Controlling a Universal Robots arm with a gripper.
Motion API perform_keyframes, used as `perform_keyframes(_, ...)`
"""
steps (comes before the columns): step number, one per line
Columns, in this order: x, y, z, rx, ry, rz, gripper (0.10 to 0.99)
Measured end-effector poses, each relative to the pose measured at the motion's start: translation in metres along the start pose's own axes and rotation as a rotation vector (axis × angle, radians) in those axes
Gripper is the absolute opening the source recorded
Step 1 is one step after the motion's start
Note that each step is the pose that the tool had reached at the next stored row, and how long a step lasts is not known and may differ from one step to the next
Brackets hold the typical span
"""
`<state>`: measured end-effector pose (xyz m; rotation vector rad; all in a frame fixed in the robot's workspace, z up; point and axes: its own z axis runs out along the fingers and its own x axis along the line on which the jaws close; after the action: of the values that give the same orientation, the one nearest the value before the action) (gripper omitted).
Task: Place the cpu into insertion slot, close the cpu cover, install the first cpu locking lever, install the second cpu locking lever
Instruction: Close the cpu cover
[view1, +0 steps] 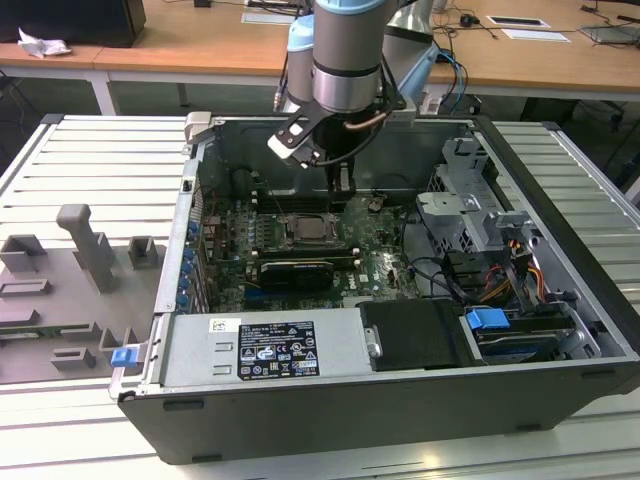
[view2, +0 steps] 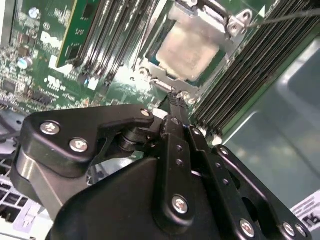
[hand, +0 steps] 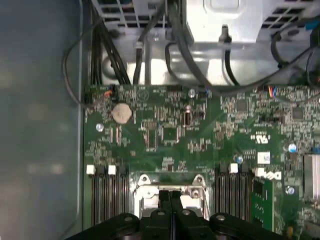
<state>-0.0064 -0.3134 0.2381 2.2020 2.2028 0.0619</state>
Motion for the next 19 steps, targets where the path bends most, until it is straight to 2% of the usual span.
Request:
perform_keyframes(3,-0.0001,-0.0043,0.0088,0.000,0.0001,-0.001,0.106)
perform_keyframes(12,0.0004,-0.0284,0.0086,0.000,0.0001,-0.001,0.106)
perform_keyframes(19,0.0004,-0.0326,0.0085,0.000,0.0001,-0.001,0.106)
